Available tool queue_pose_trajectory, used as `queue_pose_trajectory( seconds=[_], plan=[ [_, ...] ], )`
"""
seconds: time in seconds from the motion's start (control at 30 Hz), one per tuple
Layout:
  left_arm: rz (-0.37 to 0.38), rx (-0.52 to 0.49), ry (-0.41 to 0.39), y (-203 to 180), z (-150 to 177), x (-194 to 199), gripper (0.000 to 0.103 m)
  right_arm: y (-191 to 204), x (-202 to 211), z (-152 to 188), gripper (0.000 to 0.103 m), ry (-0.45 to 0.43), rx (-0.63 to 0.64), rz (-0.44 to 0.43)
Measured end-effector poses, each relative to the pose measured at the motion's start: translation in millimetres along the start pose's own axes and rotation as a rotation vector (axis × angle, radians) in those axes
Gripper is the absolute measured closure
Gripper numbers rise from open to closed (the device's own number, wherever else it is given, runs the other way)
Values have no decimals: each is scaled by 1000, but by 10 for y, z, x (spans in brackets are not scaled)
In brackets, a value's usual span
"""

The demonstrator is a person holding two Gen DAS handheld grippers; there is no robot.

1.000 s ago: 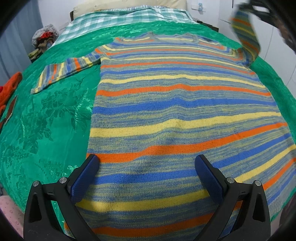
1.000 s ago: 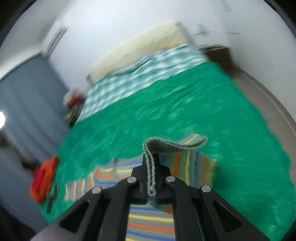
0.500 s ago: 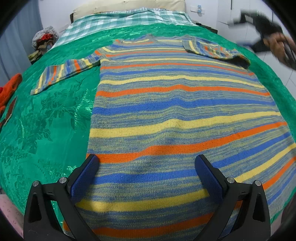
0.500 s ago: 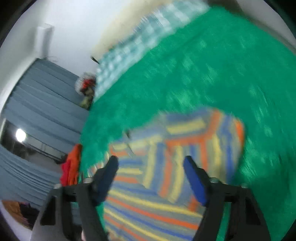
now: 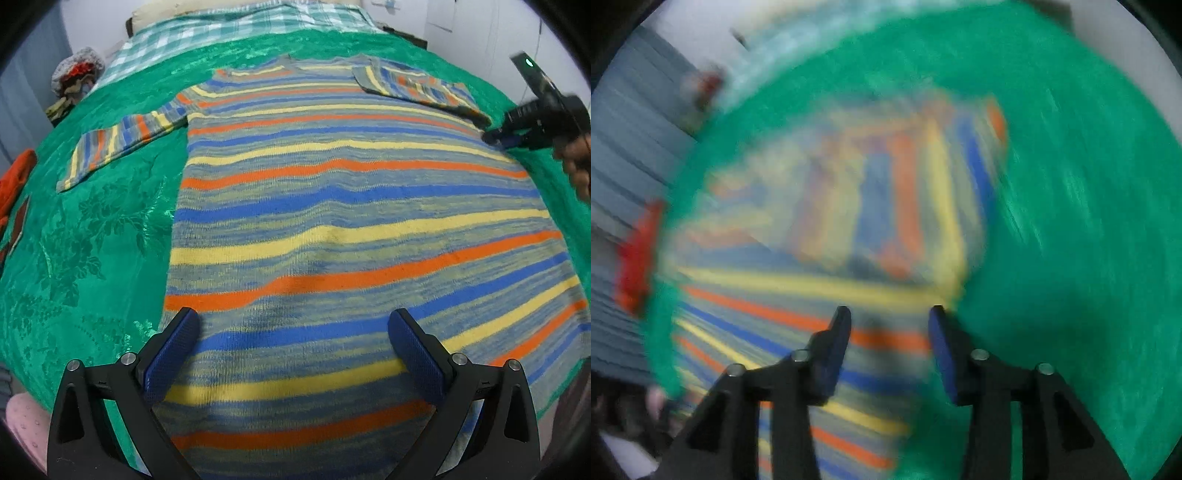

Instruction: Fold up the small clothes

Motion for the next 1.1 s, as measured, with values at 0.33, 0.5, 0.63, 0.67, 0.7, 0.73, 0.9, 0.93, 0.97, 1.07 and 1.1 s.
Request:
queue_pose_trajectory(
  seconds=[0.33,0.5,0.63,0.67,0.7,0.73,0.9,0.93,0.97,1.07,1.1],
  plan=[
    [114,-113,119,-332,327,168,1,718,787,1620,70,83,292,-64],
    [63,-222,200,-444,570,241,0,647,635,2561,70,220,251,126],
    [103,-185,208,-318,582,424,1,757,917,2624,69,187,231,218],
    [121,-150,196,-259,562,486,1,822,1005,2592,58,146,240,233],
    [141,-97,181,-173,527,563,1,889,1101,2540,51,100,237,245],
    [149,-61,169,-111,500,616,1,961,1188,2486,34,52,226,251],
    [142,55,93,120,380,850,1,1468,1421,2301,26,-164,274,308],
    [131,61,80,147,363,894,1,1541,1442,2277,26,-198,289,330],
    [124,62,73,162,360,928,1,1656,1448,2272,24,-215,291,338],
    [104,66,49,221,352,1004,1,1818,1585,2235,19,-255,278,345],
    [102,71,42,234,360,1026,1,1872,1616,2239,18,-267,273,341]
  ],
)
Point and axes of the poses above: each gripper's, at about its wrist camera, not at the fingertips, and x roughly against the way its jaws point, y to its left, z to its underside, the point moved 2 cm from there along -x, roughly the way its jaws point, and after that the axes turned 3 degrees about -y, right-handed, at the moved point
